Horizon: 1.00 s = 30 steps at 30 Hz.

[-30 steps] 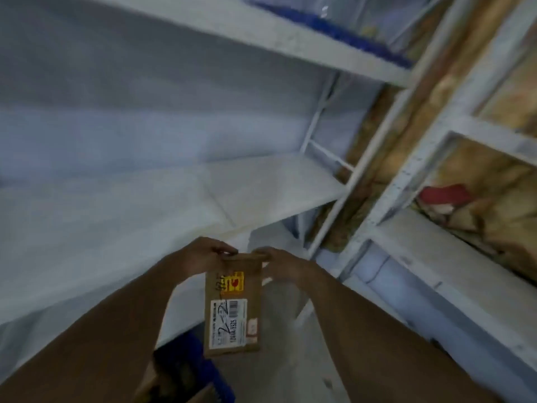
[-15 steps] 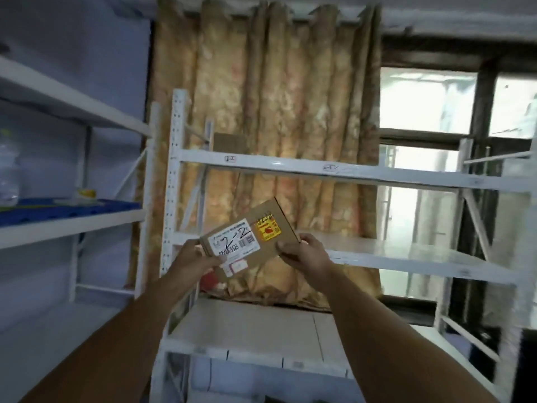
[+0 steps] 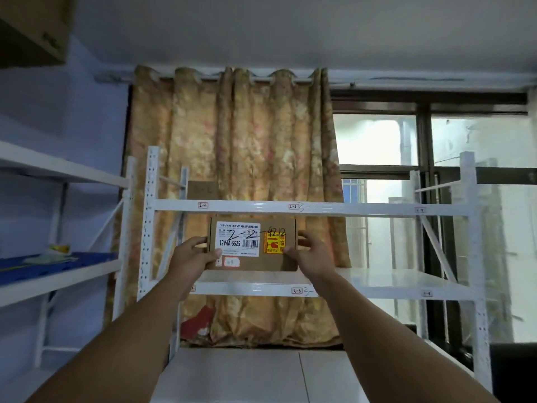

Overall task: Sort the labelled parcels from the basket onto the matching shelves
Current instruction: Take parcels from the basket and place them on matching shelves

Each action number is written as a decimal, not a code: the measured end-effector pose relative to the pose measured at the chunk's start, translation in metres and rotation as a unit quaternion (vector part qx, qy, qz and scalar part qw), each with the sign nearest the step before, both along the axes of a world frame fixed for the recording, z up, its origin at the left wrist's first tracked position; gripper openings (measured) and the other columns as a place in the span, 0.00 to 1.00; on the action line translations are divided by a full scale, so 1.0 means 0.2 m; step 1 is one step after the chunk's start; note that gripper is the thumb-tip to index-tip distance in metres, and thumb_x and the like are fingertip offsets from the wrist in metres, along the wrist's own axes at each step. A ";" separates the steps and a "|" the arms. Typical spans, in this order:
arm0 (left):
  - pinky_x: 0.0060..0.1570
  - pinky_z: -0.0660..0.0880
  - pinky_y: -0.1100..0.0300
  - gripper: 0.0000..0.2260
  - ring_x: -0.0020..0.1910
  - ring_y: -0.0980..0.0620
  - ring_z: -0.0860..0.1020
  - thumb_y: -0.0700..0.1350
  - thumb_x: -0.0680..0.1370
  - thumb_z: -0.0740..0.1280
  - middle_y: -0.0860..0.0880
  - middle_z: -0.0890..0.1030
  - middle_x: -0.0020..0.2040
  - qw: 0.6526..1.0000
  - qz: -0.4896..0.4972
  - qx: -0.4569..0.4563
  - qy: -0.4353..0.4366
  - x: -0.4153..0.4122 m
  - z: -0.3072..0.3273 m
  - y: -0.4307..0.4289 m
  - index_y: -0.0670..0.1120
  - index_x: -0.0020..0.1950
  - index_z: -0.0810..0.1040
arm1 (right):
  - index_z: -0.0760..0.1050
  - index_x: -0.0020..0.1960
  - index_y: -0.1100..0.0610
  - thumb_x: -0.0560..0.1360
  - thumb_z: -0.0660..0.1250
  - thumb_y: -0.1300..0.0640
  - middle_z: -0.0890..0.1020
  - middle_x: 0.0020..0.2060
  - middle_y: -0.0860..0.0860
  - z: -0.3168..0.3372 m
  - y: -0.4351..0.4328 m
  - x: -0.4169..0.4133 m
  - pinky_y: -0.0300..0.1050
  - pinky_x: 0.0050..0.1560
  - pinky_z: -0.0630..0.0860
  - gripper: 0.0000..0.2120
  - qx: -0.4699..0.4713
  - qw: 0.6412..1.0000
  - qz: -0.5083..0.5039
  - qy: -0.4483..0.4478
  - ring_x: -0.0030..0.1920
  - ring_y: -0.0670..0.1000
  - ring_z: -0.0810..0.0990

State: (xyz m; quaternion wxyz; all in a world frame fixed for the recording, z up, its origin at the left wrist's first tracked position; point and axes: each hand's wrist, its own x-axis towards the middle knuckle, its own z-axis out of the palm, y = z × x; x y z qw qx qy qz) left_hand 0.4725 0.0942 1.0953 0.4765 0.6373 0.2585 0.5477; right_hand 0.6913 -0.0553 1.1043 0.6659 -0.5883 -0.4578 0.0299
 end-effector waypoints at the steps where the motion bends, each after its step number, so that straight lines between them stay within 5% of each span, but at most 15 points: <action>1: 0.56 0.81 0.45 0.20 0.47 0.43 0.85 0.35 0.73 0.76 0.43 0.86 0.48 1.000 0.001 0.000 -0.004 -0.01 0.02 0.00 0.43 0.63 0.78 | 0.75 0.71 0.54 0.76 0.75 0.60 0.80 0.57 0.48 0.02 0.01 -0.02 0.54 0.64 0.78 0.25 -0.001 1.000 -0.014 -0.017 0.60 0.51 0.79; 7: 0.58 0.81 0.43 0.24 0.51 0.43 0.85 0.41 0.69 0.81 0.45 0.85 0.52 0.999 0.034 0.034 -0.025 -0.03 0.08 0.09 0.48 0.63 0.80 | 0.78 0.63 0.50 0.76 0.75 0.55 0.84 0.56 0.48 0.12 0.08 -0.10 0.56 0.63 0.78 0.17 -0.001 0.996 -0.082 -0.037 0.57 0.52 0.82; 12: 0.56 0.82 0.45 0.21 0.51 0.43 0.85 0.34 0.74 0.76 0.43 0.86 0.51 0.998 0.024 0.031 -0.051 -0.07 0.12 0.07 0.42 0.66 0.79 | 0.74 0.53 0.44 0.75 0.76 0.54 0.83 0.52 0.46 0.13 0.15 -0.14 0.60 0.61 0.78 0.13 0.013 0.994 -0.105 -0.033 0.56 0.53 0.82; 25: 0.53 0.78 0.52 0.13 0.52 0.43 0.81 0.35 0.76 0.74 0.46 0.81 0.50 0.985 0.151 0.062 -0.055 -0.01 0.13 0.04 0.41 0.60 0.82 | 0.74 0.59 0.54 0.75 0.72 0.62 0.81 0.52 0.49 0.11 0.17 -0.10 0.47 0.52 0.76 0.15 0.008 0.998 -0.058 -0.014 0.52 0.51 0.80; 30: 0.55 0.78 0.53 0.15 0.53 0.46 0.82 0.35 0.76 0.72 0.50 0.83 0.51 0.981 0.168 0.084 -0.038 0.04 0.09 0.07 0.45 0.62 0.84 | 0.75 0.60 0.51 0.72 0.72 0.58 0.81 0.53 0.47 0.07 0.24 -0.09 0.59 0.58 0.81 0.18 0.015 0.999 -0.033 0.004 0.54 0.53 0.82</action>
